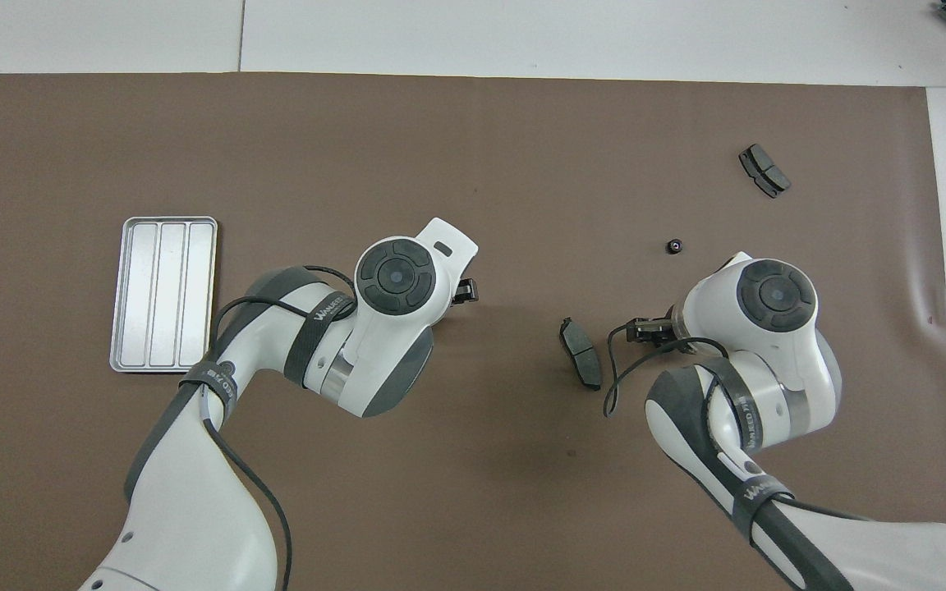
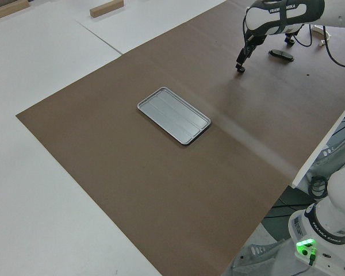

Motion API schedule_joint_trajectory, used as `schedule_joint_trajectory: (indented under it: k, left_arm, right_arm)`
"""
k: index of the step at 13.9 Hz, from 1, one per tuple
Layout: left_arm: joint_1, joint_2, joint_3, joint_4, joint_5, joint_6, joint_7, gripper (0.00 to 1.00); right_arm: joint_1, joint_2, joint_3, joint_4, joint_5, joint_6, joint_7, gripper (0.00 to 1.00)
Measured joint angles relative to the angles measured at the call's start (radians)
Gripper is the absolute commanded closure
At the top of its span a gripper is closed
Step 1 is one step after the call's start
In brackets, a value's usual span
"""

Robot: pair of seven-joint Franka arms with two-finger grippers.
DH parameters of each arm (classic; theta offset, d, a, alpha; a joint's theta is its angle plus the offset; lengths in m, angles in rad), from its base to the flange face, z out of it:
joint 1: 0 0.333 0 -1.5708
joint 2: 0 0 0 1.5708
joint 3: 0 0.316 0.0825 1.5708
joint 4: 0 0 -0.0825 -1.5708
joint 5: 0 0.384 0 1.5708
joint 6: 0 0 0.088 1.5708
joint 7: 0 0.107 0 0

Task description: Pick bearing gear from pile to tray

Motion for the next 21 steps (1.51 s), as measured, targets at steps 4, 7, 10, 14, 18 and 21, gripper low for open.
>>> schedule_joint_trajectory:
  k: [4, 7, 10, 14, 18, 21]
  left_arm:
    - [0.000, 0.013, 0.003, -0.001, 0.008, 0.026, 0.005, 0.00]
    - [-0.001, 0.014, 0.003, -0.032, 0.010, 0.065, 0.016, 0.00]
    - [-0.003, 0.015, 0.001, -0.050, 0.011, 0.081, 0.024, 0.16]
    - [-0.004, 0.015, 0.001, -0.050, 0.012, 0.081, 0.031, 0.49]
    - [-0.005, 0.006, 0.002, -0.050, 0.022, 0.072, 0.035, 0.83]
    - [-0.008, 0.006, 0.002, -0.049, 0.024, 0.068, 0.035, 1.00]
  right_arm:
    - [0.000, -0.005, 0.003, -0.028, 0.016, 0.034, -0.011, 0.28]
    - [-0.003, -0.005, 0.002, -0.047, 0.017, 0.078, -0.011, 0.32]
    - [-0.010, -0.005, 0.001, -0.055, 0.017, 0.094, -0.011, 0.44]
    - [-0.013, -0.010, 0.004, -0.054, 0.020, 0.096, -0.011, 0.91]
    - [-0.014, -0.011, 0.004, -0.054, 0.020, 0.096, -0.011, 1.00]
    - [-0.013, -0.015, 0.005, -0.037, 0.027, 0.097, -0.011, 1.00]
